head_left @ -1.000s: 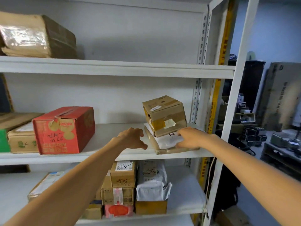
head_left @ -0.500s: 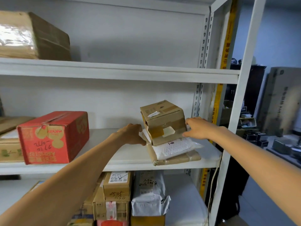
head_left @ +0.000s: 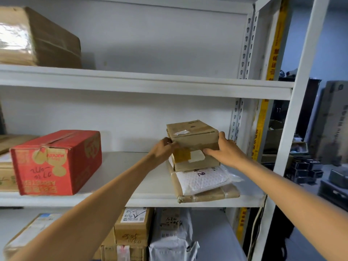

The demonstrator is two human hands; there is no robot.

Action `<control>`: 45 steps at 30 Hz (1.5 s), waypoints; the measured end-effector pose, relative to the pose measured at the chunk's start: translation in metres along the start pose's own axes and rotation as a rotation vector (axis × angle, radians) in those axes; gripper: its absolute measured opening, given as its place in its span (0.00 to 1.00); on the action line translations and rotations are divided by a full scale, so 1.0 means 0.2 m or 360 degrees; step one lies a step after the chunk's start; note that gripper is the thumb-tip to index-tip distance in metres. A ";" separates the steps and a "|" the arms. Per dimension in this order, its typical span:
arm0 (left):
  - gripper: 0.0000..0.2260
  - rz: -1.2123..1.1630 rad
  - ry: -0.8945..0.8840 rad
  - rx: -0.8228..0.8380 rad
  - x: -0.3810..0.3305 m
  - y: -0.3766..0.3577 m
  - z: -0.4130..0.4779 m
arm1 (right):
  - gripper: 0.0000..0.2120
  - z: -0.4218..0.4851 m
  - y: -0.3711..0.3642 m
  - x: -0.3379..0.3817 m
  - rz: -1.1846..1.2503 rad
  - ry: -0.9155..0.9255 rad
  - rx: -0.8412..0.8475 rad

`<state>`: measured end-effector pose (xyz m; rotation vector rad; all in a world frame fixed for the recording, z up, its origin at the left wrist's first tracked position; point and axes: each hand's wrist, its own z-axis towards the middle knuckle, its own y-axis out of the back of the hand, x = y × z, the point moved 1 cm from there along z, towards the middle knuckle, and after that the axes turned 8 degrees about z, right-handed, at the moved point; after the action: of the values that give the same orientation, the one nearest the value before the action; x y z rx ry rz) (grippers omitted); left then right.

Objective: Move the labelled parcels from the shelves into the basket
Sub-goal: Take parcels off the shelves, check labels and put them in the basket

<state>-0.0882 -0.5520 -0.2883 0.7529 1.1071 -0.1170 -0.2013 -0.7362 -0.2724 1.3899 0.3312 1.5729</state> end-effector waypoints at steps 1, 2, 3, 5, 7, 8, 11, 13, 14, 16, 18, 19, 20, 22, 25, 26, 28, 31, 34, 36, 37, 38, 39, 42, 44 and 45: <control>0.18 -0.0151 0.0058 -0.0067 0.00 -0.02 0.01 | 0.29 0.00 -0.03 -0.01 0.0138 -0.0005 -0.0071; 0.18 -0.0276 0.0116 -0.0153 -0.01 -0.04 0.01 | 0.28 -0.01 -0.05 -0.02 0.0310 -0.0010 -0.0142; 0.19 -0.0364 0.0149 -0.0255 -0.03 -0.05 0.01 | 0.27 -0.01 -0.07 -0.02 0.0481 -0.0023 -0.0204; 0.19 -0.0478 0.0171 -0.0386 -0.05 -0.06 0.01 | 0.28 -0.03 -0.08 0.01 0.0752 -0.0110 -0.0332; 0.16 -0.0583 0.0176 -0.0342 -0.07 -0.05 -0.01 | 0.29 -0.05 -0.07 0.03 0.0995 -0.0320 -0.0531; 0.13 -0.0643 0.0176 -0.0274 -0.06 -0.04 -0.02 | 0.28 -0.05 -0.06 0.03 0.1098 -0.0404 -0.0626; 0.08 -0.0723 0.0208 -0.0113 0.00 -0.03 -0.08 | 0.29 -0.07 -0.05 -0.04 0.1169 -0.0408 -0.0591; 0.16 -0.0805 0.0194 -0.0070 0.07 -0.03 -0.14 | 0.40 -0.11 -0.04 -0.07 0.1107 -0.0375 -0.0338; 0.22 -0.0885 0.0172 -0.0032 0.10 -0.03 -0.17 | 0.47 -0.12 -0.03 -0.08 0.1090 -0.0365 -0.0215; 0.31 -0.0912 0.0086 0.0043 0.16 -0.03 -0.24 | 0.56 -0.14 -0.04 -0.09 0.1017 -0.0292 -0.0049; 0.34 -0.0821 -0.0007 0.0091 0.20 -0.03 -0.29 | 0.55 -0.16 -0.04 -0.08 0.0933 -0.0168 0.0063; 0.34 -0.0793 -0.0032 0.0091 0.21 -0.03 -0.31 | 0.54 -0.17 -0.05 -0.07 0.0892 -0.0117 0.0105; 0.35 -0.0778 -0.0039 0.0083 0.22 -0.03 -0.33 | 0.53 -0.18 -0.06 -0.06 0.0865 -0.0082 0.0130; 0.38 -0.0785 -0.0040 0.0093 0.25 -0.03 -0.35 | 0.54 -0.22 -0.07 -0.06 0.0867 -0.0061 0.0156; 0.41 -0.0764 -0.0128 0.0173 0.32 -0.02 -0.35 | 0.55 -0.30 -0.10 -0.03 0.0849 -0.0039 0.0197; 0.42 -0.0771 -0.0170 0.0193 0.34 -0.02 -0.35 | 0.55 -0.33 -0.11 -0.02 0.0822 -0.0011 0.0181; 0.44 -0.0770 -0.0253 0.0219 0.36 0.00 -0.36 | 0.56 -0.39 -0.14 0.01 0.0769 0.0045 0.0098; 0.45 -0.0702 -0.0409 0.0270 0.36 0.03 -0.38 | 0.58 -0.51 -0.21 0.07 0.0751 0.0049 -0.0092; 0.46 -0.0627 -0.0564 0.0395 0.39 0.09 -0.41 | 0.57 -0.65 -0.30 0.14 0.0749 0.0010 -0.0330; 0.47 -0.0600 -0.0611 0.0505 0.41 0.13 -0.43 | 0.56 -0.75 -0.36 0.19 0.0760 -0.0051 -0.0468; 0.47 -0.0592 -0.0627 0.0564 0.42 0.14 -0.45 | 0.56 -0.81 -0.38 0.20 0.0760 -0.0077 -0.0524; 0.47 -0.0587 -0.0648 0.0623 0.42 0.14 -0.47 | 0.57 -0.87 -0.41 0.23 0.0748 -0.0105 -0.0577; 0.48 -0.0577 -0.0669 0.0681 0.41 0.13 -0.49 | 0.57 -0.94 -0.43 0.25 0.0732 -0.0146 -0.0630; 0.48 -0.0579 -0.0716 0.0894 0.39 0.05 -0.57 | 0.59 -1.16 -0.46 0.29 0.0712 -0.0282 -0.0753; 0.47 -0.0588 -0.0785 0.1026 0.35 -0.04 -0.63 | 0.58 -1.33 -0.45 0.30 0.0711 -0.0370 -0.0855; 0.47 -0.0588 -0.0829 0.1086 0.33 -0.09 -0.66 | 0.58 -1.42 -0.45 0.32 0.0708 -0.0413 -0.0903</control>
<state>-0.1669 -0.4682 -0.3831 1.0321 0.6798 -0.9877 -0.3982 -0.5349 -0.3875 1.2323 -0.5795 1.6317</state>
